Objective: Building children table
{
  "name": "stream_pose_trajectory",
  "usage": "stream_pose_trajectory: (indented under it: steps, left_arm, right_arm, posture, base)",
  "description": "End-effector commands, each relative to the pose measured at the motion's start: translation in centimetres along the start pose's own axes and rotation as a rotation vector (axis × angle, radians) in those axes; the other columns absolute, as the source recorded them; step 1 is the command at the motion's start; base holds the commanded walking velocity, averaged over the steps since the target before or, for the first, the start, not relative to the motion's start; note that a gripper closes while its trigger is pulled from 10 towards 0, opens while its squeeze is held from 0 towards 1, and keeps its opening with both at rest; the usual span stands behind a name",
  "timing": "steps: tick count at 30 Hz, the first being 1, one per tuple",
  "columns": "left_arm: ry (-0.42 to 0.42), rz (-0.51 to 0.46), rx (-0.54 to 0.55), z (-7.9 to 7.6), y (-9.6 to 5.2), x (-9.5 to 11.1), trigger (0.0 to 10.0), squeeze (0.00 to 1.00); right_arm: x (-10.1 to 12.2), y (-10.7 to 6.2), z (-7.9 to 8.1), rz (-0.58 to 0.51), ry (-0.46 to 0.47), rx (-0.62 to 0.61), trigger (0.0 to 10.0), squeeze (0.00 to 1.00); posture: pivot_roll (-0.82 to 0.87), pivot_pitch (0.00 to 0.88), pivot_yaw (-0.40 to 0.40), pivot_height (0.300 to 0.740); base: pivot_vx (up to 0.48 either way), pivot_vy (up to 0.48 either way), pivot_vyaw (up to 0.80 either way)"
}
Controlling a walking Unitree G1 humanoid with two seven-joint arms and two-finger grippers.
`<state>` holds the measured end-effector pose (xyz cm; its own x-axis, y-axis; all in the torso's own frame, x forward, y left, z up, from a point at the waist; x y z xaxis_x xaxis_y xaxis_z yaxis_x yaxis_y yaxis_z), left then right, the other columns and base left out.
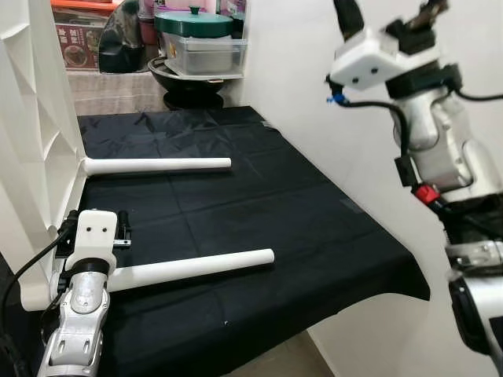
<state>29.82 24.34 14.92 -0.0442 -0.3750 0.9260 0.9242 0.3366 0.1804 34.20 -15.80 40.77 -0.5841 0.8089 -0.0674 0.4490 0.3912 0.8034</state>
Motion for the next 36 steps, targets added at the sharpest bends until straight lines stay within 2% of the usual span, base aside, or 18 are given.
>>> stream_pose_trajectory:
  steps: [1, 10, 12, 14, 27, 32, 36]
  left_arm:
    - [0.004, 0.021, -0.023, -0.5, -0.2, -0.5, 10.0, 0.00]
    - [0.008, 0.028, -0.029, -0.7, -0.1, -0.6, 10.0, 0.00]
    - [0.008, 0.034, -0.027, -0.5, -0.2, -0.7, 10.0, 0.00]
    - [0.009, 0.038, -0.028, -0.5, -0.3, -0.8, 10.0, 0.00]
    - [0.003, 0.038, -0.028, -0.6, -0.4, -0.8, 10.0, 0.00]
    - [0.001, 0.040, -0.028, -0.7, -0.4, -0.8, 10.0, 0.00]
    - [0.001, 0.041, -0.026, -0.7, -0.5, -0.8, 10.0, 0.00]
  right_arm:
    - [-0.2, 0.1, -0.4, 0.004, -0.013, -0.010, 10.0, 0.00]
    - [-0.2, 1.9, -2.3, -0.008, -0.065, -0.073, 10.0, 0.00]
    - [0.5, 2.5, -3.2, -0.029, -0.079, -0.108, 10.0, 0.00]
    - [0.8, 2.7, -3.3, -0.036, -0.081, -0.110, 10.0, 0.00]
    - [1.3, 3.5, -1.9, -0.038, -0.067, -0.044, 10.0, 0.00]
    - [1.5, 4.3, -1.0, -0.023, -0.065, -0.027, 10.0, 0.00]
    - [1.5, 4.6, -0.9, -0.017, -0.062, -0.030, 10.0, 0.00]
  posture:
    - [0.09, 0.000, -0.107, 0.740]
    - [0.09, 0.000, -0.111, 0.740]
    - [0.09, 0.000, -0.114, 0.740]
    - [0.09, 0.000, -0.108, 0.740]
    - [0.08, 0.000, -0.120, 0.740]
    - [0.09, 0.000, -0.134, 0.740]
    - [0.10, 0.000, -0.134, 0.740]
  base:
    - [0.000, 0.000, 0.00]
    - [0.000, 0.000, 0.00]
    - [0.000, 0.000, 0.00]
    - [0.000, 0.000, 0.00]
    - [0.000, 0.000, 0.00]
    - [0.000, 0.000, 0.00]
    - [0.000, 0.000, 0.00]
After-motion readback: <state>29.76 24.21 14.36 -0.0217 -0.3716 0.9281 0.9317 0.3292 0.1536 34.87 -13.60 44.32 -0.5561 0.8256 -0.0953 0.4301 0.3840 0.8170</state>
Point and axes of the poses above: a point about 5 cm out from each wrist's last joint towards the gripper, its own y axis pointing out of the wrist towards the gripper, its own x axis along the axis of the wrist's last joint, z = x × y, the point moved 1 cm from there along y, pointing out of the wrist towards the gripper, and after that the axes turned 2 degrees about y, right-handed, at the moved point
